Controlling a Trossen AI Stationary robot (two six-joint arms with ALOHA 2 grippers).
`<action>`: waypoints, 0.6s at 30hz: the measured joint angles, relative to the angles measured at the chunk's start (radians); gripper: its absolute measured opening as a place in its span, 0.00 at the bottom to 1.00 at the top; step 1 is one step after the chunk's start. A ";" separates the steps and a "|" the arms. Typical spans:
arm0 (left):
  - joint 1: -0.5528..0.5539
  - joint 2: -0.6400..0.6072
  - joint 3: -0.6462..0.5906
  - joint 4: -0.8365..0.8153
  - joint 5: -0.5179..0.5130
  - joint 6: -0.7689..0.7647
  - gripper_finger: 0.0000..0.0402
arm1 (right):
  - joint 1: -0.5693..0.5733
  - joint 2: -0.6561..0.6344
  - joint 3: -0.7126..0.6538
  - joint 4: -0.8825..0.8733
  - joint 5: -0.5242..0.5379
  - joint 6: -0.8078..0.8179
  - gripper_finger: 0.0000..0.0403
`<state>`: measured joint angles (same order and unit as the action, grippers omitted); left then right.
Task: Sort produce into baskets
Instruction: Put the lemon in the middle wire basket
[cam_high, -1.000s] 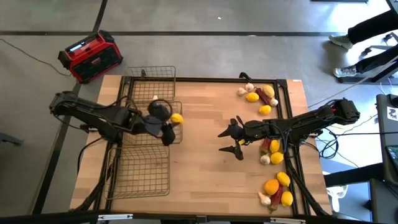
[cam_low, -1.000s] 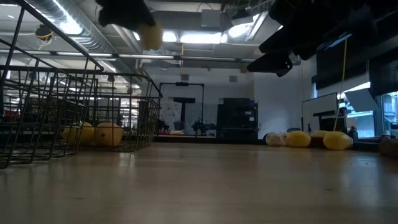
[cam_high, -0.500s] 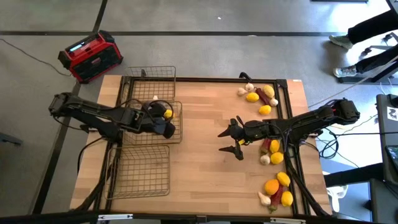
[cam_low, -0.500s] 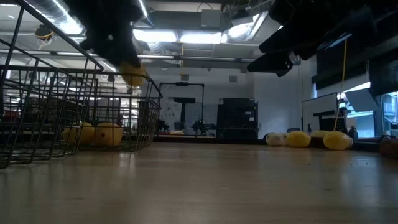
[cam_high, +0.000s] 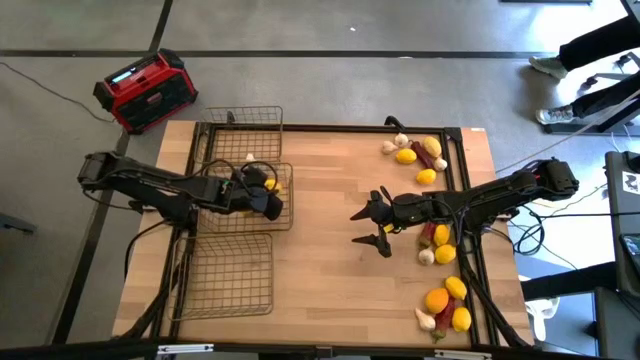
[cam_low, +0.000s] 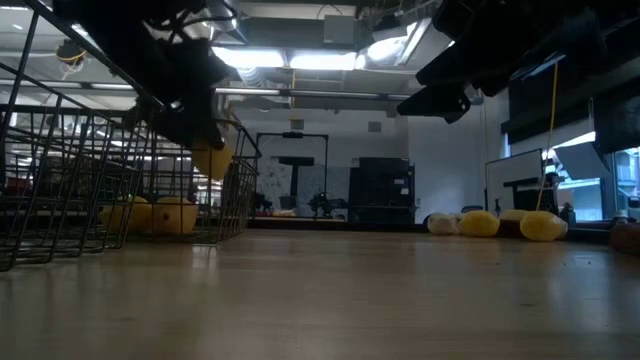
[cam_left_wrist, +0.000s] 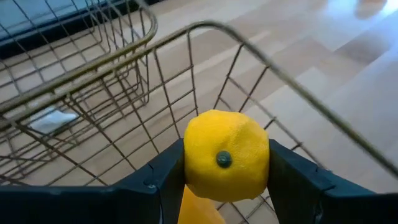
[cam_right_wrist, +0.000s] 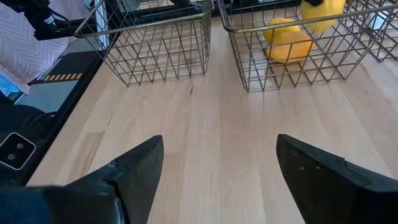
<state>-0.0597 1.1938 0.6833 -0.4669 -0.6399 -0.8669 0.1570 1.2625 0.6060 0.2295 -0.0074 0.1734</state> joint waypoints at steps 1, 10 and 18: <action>0.004 0.000 -0.013 0.010 0.002 0.000 0.45 | 0.000 0.000 0.000 0.000 0.000 -0.002 0.76; 0.031 0.000 -0.104 0.070 0.002 -0.029 0.45 | 0.000 0.000 0.000 0.000 0.003 -0.009 0.76; 0.036 0.000 -0.146 0.069 -0.001 -0.037 0.45 | 0.000 0.000 0.000 0.001 0.014 -0.009 0.76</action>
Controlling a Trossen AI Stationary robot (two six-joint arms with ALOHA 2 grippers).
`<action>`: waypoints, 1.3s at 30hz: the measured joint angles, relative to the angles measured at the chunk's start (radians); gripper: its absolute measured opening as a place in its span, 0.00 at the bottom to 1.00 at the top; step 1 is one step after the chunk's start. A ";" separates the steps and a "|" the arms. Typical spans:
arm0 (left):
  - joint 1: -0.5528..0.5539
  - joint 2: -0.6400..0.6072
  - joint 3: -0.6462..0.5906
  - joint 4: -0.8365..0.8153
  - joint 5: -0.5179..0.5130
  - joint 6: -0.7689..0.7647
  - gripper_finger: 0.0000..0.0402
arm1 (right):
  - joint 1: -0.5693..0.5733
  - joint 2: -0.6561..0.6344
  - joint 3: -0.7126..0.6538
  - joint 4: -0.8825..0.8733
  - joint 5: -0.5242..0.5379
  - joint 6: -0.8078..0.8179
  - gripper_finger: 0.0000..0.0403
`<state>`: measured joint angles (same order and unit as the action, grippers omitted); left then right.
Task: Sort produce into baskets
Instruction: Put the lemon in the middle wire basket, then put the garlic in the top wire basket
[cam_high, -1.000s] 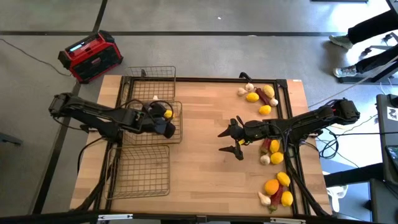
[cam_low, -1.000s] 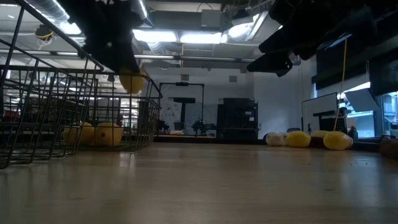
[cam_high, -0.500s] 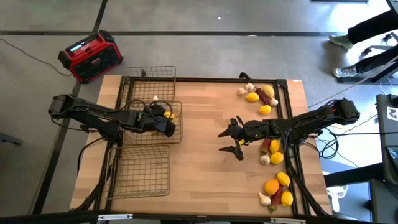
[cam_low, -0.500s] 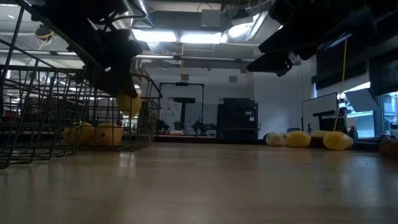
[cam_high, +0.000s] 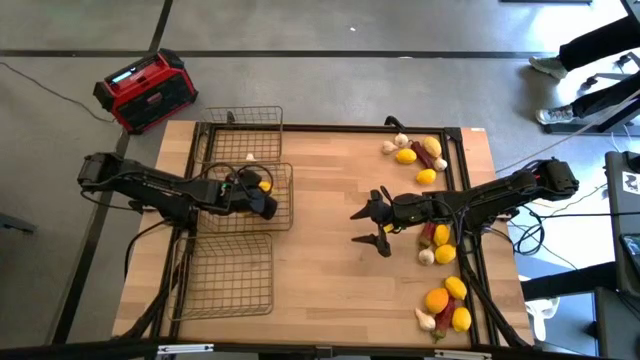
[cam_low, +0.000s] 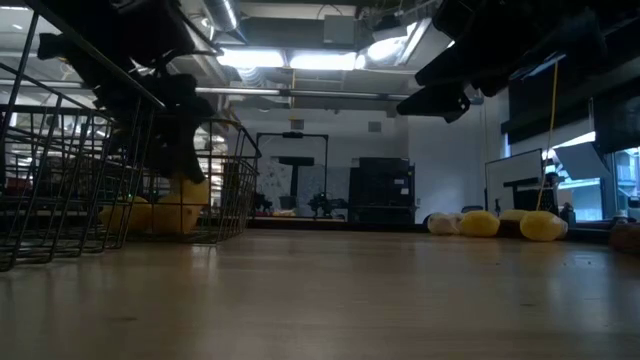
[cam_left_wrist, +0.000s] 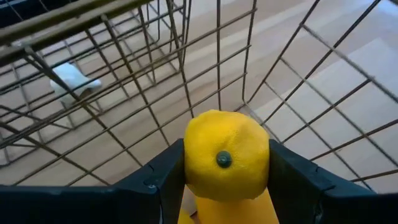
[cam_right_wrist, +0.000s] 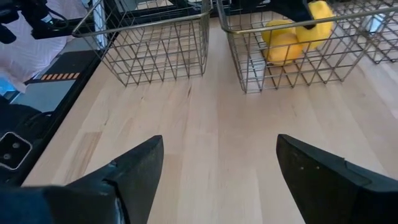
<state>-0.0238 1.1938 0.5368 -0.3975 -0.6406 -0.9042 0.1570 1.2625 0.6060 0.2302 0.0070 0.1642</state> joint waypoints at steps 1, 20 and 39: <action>0.000 0.000 -0.005 0.000 -0.005 0.000 0.45 | 0.000 0.000 0.000 0.000 0.007 0.000 0.76; -0.001 -0.001 -0.028 -0.011 0.032 0.007 0.71 | 0.000 0.049 0.000 0.004 0.027 0.001 0.76; -0.039 -0.162 0.100 0.069 0.067 0.259 0.72 | -0.059 -0.020 0.093 -0.297 0.237 -0.098 0.76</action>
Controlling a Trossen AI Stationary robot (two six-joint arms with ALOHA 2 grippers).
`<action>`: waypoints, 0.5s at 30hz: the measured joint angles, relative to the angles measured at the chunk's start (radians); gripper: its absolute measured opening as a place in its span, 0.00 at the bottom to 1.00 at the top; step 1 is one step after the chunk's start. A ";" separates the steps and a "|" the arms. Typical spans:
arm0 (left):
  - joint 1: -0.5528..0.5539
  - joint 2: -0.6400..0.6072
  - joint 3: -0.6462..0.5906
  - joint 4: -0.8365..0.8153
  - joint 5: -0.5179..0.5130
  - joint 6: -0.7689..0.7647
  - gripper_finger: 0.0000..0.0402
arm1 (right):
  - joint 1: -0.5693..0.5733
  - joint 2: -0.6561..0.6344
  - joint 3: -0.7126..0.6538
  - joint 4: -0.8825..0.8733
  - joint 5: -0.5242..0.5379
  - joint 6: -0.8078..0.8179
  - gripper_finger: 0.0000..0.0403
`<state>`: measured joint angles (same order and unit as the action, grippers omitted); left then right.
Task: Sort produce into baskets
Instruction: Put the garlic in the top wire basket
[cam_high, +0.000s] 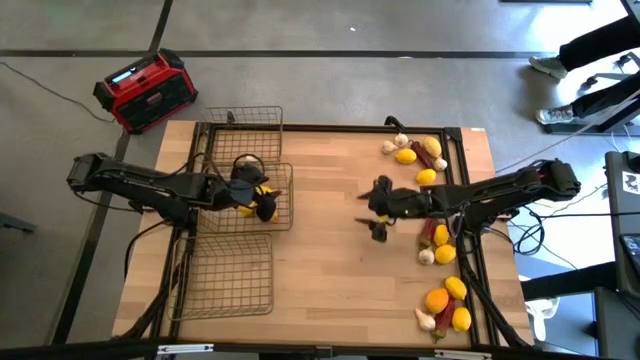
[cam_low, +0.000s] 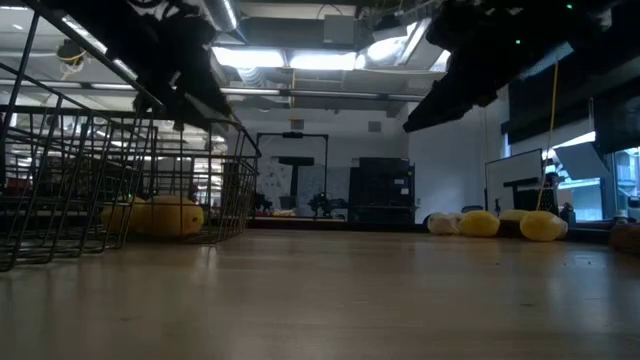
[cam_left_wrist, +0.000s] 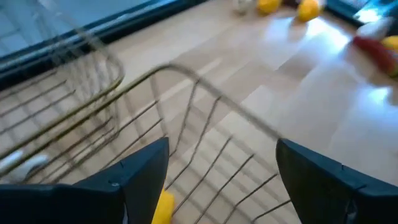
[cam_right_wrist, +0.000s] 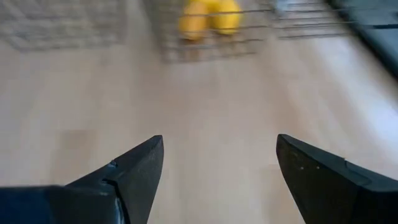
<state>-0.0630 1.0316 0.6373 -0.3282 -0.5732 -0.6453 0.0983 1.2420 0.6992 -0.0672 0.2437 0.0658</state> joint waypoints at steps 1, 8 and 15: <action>-0.003 0.001 0.000 0.015 0.000 0.019 0.72 | -0.020 -0.006 0.011 -0.028 0.021 -0.023 0.76; -0.009 0.027 -0.002 0.124 0.000 0.192 0.72 | -0.250 -0.016 0.080 -0.171 0.096 -0.164 0.76; -0.009 0.020 -0.002 0.161 0.000 0.309 0.72 | -0.536 -0.016 0.101 -0.169 0.100 -0.325 0.76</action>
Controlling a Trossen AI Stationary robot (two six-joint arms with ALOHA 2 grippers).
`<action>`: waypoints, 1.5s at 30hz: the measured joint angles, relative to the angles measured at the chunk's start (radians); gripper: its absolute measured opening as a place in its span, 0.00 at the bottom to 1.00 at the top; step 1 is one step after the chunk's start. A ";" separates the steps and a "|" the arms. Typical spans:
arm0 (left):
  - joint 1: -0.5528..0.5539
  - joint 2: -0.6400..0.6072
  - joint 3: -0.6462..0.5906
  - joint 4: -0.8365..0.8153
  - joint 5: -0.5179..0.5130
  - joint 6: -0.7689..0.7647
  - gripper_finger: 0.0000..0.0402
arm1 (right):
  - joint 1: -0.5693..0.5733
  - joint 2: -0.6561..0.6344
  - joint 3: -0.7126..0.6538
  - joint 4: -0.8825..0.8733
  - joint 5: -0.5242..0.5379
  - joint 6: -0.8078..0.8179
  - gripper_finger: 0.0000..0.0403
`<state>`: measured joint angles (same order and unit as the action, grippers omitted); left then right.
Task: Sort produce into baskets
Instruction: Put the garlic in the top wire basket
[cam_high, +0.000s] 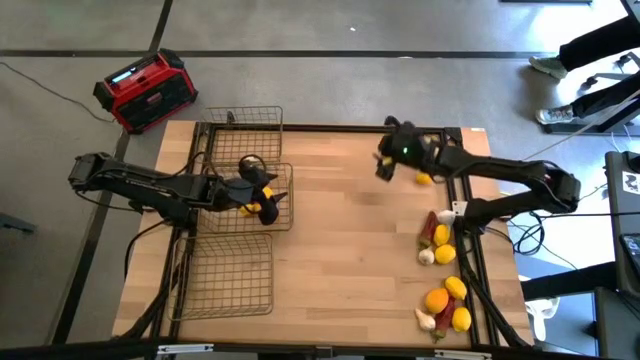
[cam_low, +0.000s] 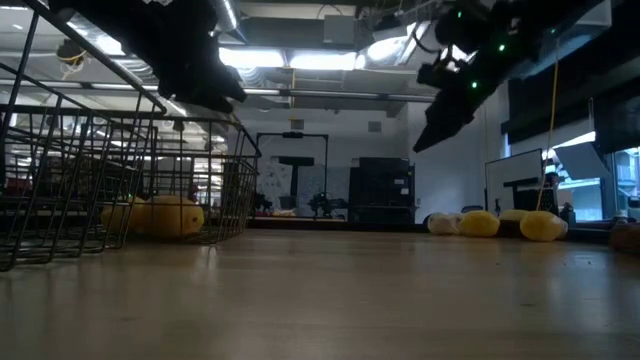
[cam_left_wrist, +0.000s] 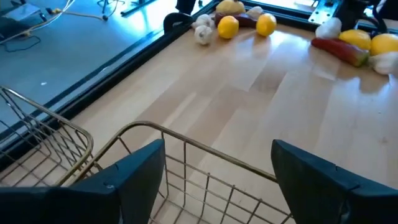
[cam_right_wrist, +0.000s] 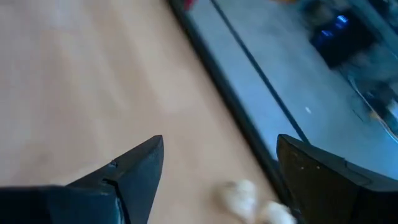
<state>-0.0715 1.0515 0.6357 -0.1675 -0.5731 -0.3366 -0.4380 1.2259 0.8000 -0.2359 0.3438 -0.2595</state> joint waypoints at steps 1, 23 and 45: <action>0.000 0.000 0.000 0.001 0.000 -0.009 0.72 | -0.034 0.000 0.000 0.000 -0.013 -0.007 0.76; 0.000 0.000 0.000 0.001 0.000 -0.146 0.72 | -0.217 0.015 -0.001 -0.140 -0.121 -0.033 0.76; 0.021 0.002 -0.001 0.004 0.000 -0.140 0.72 | -0.376 0.377 -0.001 0.067 -0.280 -0.058 0.76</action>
<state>-0.0506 1.0538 0.6350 -0.1634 -0.5732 -0.4763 -0.8139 1.6033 0.7994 -0.1686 0.0639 -0.3180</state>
